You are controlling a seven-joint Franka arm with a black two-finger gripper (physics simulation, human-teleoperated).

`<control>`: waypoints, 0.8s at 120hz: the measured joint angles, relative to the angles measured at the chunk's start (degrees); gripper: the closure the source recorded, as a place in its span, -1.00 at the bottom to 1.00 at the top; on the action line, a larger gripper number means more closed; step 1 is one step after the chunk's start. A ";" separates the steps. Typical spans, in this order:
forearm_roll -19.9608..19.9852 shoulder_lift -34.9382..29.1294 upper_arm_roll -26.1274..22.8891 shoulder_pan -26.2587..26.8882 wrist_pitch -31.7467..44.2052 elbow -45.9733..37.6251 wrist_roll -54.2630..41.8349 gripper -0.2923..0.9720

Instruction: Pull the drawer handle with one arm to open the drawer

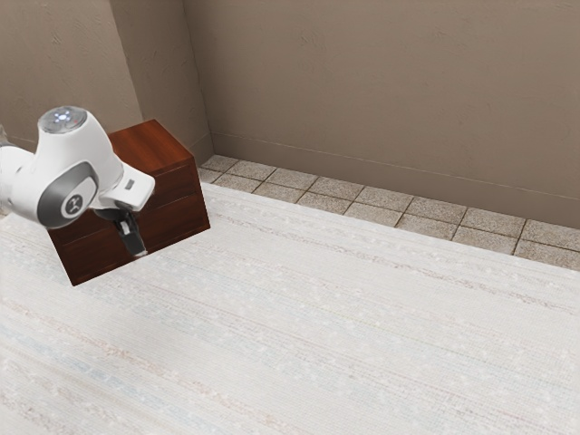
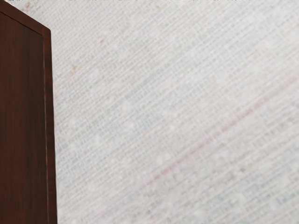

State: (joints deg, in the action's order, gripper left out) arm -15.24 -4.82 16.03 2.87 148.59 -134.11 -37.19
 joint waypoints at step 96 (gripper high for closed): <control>0.29 16.19 4.56 -1.27 4.17 14.28 -2.00 -0.54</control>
State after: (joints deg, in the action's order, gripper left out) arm -14.95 11.36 20.59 1.60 152.76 -119.83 -39.19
